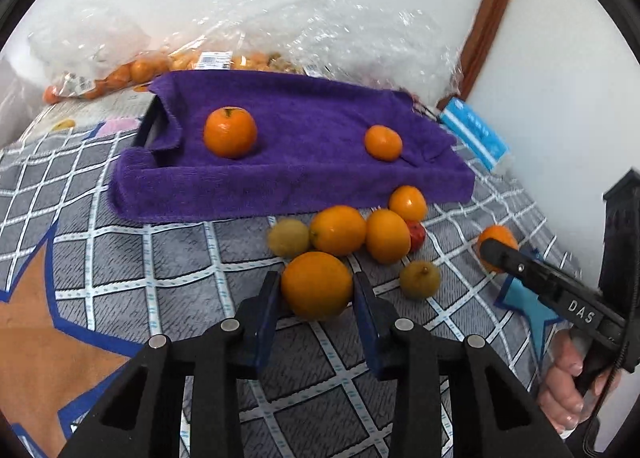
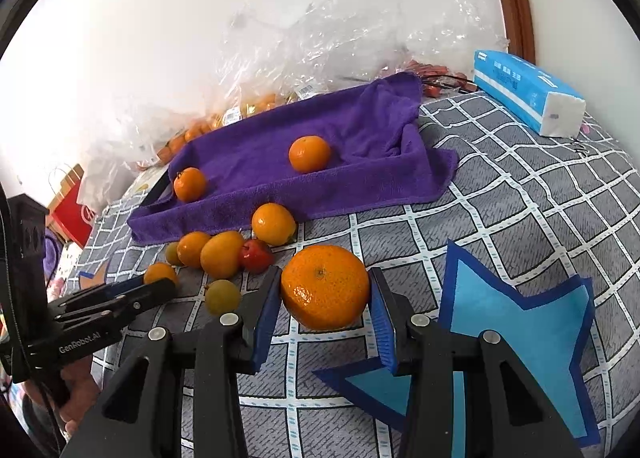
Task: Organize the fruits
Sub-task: 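Lift both held oranges and carry them over the purple towel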
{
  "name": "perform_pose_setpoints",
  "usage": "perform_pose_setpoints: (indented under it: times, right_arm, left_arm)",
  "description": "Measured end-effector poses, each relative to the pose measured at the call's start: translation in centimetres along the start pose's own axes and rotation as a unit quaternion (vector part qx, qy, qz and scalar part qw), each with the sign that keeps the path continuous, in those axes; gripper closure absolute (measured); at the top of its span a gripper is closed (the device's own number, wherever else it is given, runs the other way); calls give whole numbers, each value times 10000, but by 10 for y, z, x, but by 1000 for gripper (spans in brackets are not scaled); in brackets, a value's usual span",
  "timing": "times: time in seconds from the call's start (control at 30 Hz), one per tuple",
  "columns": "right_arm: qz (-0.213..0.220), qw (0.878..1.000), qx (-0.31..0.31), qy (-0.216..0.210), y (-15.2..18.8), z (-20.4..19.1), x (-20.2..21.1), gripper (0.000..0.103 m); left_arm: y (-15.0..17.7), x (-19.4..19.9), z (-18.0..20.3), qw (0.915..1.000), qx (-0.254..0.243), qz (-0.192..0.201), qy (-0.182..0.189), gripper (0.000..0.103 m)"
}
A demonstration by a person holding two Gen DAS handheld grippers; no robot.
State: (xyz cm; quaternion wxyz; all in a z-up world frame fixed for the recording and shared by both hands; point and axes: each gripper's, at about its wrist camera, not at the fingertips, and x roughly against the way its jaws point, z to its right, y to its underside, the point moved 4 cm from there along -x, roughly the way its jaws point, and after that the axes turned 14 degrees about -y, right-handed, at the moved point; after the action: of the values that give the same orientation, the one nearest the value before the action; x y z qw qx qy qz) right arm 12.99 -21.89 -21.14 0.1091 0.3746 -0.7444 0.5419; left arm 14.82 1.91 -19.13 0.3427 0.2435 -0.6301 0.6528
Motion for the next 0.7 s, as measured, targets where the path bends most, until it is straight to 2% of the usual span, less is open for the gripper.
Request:
perform_pose_setpoints:
  times: [0.2, 0.57, 0.7]
  right_arm:
    - [63, 10000, -13, 17, -1, 1, 2, 60]
    - [159, 9998, 73, 67, -1, -2, 5, 60]
    - [217, 9996, 160, 82, -1, -5, 8, 61]
  left_arm:
    - [-4, 1, -7, 9996, 225, 145, -130, 69]
    - [-10, 27, -11, 9953, 339, 858, -310, 69]
    - [-11, 29, -18, 9938, 466, 928, -398, 69]
